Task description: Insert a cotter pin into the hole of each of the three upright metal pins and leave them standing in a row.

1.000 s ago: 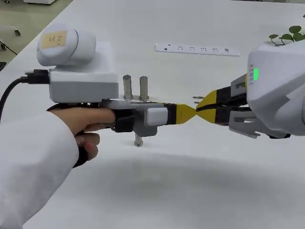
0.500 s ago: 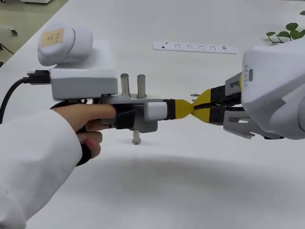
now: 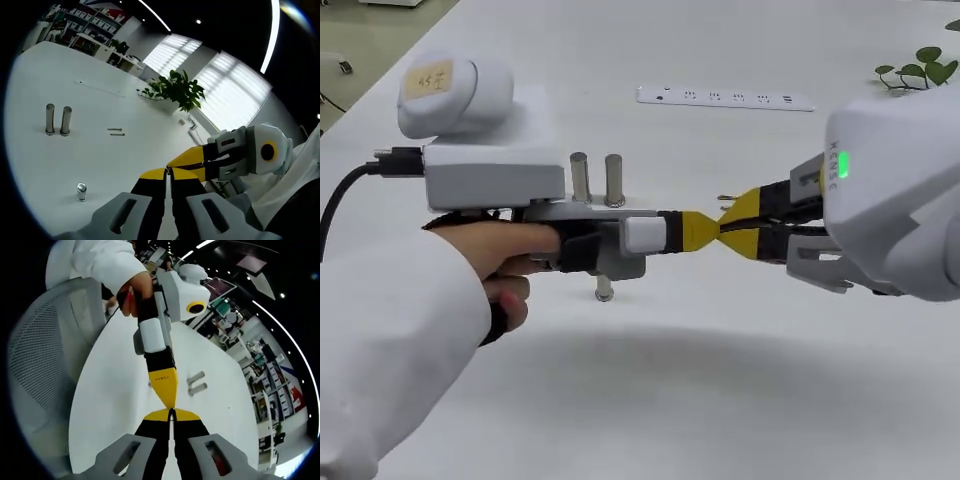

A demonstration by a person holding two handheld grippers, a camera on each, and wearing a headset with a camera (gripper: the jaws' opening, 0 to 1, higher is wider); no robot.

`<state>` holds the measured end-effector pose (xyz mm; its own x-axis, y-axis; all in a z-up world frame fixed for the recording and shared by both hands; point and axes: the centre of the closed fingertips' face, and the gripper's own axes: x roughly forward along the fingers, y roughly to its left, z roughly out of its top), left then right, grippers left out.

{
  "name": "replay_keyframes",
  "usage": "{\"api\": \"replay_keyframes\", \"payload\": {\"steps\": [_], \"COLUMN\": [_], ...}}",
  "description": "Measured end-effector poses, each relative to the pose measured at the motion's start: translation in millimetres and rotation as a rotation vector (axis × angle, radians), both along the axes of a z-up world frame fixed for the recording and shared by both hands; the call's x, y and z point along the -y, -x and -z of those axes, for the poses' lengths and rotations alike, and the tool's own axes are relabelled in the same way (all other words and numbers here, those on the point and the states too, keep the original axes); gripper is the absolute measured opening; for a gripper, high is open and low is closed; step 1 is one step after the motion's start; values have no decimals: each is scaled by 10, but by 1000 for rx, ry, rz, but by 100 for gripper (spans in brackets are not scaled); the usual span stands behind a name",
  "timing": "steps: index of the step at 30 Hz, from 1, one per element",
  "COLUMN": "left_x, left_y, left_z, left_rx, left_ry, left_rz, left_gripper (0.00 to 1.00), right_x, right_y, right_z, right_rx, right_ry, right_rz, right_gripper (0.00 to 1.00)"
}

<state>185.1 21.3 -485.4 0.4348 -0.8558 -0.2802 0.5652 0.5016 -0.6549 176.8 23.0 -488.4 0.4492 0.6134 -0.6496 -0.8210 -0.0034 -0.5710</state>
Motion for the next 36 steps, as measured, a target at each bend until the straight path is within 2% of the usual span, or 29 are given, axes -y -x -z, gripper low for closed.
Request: {"api": "replay_keyframes", "payload": {"steps": [2,5,9,14,16,19,21,23,25,26,30,32,33,36], "left_x": [-6,-15,-28,-47,-76,-115,-150,-182,-209,-213,-221,-239,-236,-233], "left_y": [1,10,12,9,-4,6,9,33,47,63,96,105,120,148], "left_z": [-2,-13,-18,-59,-53,-37,-19,-26,-26,-33,-82,-99,-123,-175], "left_rx": [-1,22,29,44,58,67,69,132,166,195,279,328,371,460], "left_ry": [0,-13,-20,-3,-20,-40,-67,-123,-169,-190,-219,-252,-268,-298], "left_rz": [-4,-2,-10,-21,-27,-24,-29,3,17,37,79,99,121,159], "left_gripper": [0,0,0,0,0,0,0,0,0,0,0,0,0,0], "right_x": [-9,-21,-36,-41,-26,1,24,59,56,58,38,39,45,26], "right_y": [1,0,-8,-49,-58,-68,-109,-130,-118,-110,-95,-102,-123,-77], "right_z": [-2,-7,-17,-37,-29,-11,-18,7,20,43,21,8,-8,-33], "right_rx": [8,14,23,21,11,-33,-33,-76,-139,-191,-315,-365,-378,-435], "right_ry": [0,-6,-7,-31,-31,-50,-61,-81,-118,-139,-207,-232,-241,-254], "right_rz": [-2,-5,-7,17,21,46,68,104,116,123,132,139,141,123], "right_gripper": [0,0,0,0,0,7,13,15,15,15,16,17,17,16]}}
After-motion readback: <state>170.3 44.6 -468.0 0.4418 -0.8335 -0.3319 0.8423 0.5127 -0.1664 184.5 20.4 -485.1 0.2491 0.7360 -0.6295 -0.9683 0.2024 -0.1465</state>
